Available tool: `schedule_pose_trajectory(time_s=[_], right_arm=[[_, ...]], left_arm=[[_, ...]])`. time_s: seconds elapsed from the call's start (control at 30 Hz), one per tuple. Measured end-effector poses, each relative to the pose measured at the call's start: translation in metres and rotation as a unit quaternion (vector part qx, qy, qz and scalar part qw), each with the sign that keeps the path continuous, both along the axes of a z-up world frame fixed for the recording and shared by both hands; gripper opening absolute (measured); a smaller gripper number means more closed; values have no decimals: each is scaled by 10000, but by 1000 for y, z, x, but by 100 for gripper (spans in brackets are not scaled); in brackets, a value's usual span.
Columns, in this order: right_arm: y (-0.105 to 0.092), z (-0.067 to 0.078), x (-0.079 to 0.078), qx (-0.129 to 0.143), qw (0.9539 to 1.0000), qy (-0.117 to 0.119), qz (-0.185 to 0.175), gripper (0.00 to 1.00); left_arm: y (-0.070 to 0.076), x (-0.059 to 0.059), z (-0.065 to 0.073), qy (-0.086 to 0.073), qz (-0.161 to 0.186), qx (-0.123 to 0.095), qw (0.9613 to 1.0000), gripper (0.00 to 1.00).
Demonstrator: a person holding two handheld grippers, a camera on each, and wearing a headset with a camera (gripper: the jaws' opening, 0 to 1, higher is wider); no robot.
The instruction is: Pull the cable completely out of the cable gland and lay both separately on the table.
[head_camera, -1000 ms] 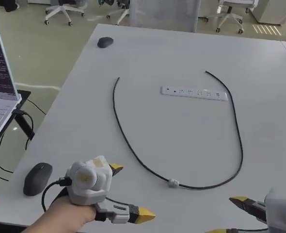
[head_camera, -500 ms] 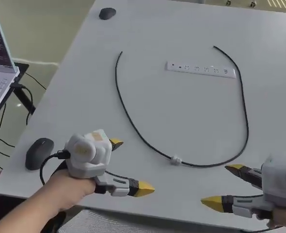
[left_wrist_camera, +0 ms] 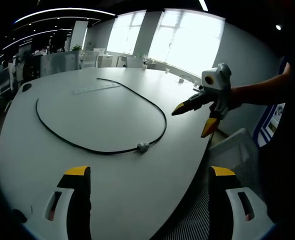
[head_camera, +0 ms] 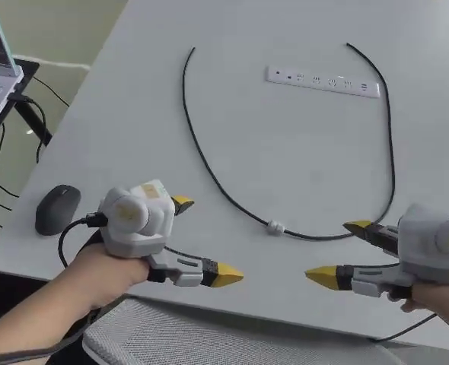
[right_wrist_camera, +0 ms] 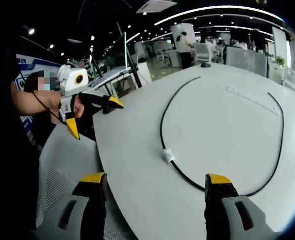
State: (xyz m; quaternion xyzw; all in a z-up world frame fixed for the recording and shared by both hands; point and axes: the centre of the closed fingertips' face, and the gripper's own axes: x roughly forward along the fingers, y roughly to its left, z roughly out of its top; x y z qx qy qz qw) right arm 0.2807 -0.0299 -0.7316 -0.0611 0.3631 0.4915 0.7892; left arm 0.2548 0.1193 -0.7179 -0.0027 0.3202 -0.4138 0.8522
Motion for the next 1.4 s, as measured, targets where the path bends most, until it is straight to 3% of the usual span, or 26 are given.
schedule_pose_trajectory(time_s=[0.47, 0.57, 1.1, 1.4], right_arm=[[15, -18, 21, -265, 9992, 4, 289, 70], [20, -24, 26, -313, 9991, 65, 295, 71], [45, -45, 32, -553, 9953, 224, 767, 54], [49, -59, 39, -720, 9930, 238, 902, 46]], left_arm=[[-4, -5, -10, 102, -45, 57, 9999, 97], [-1, -1, -6, 22, 23, 35, 10000, 95], [-3, -3, -18, 213, -135, 147, 9996, 96], [-3, -4, -24, 285, -166, 142, 9994, 95]])
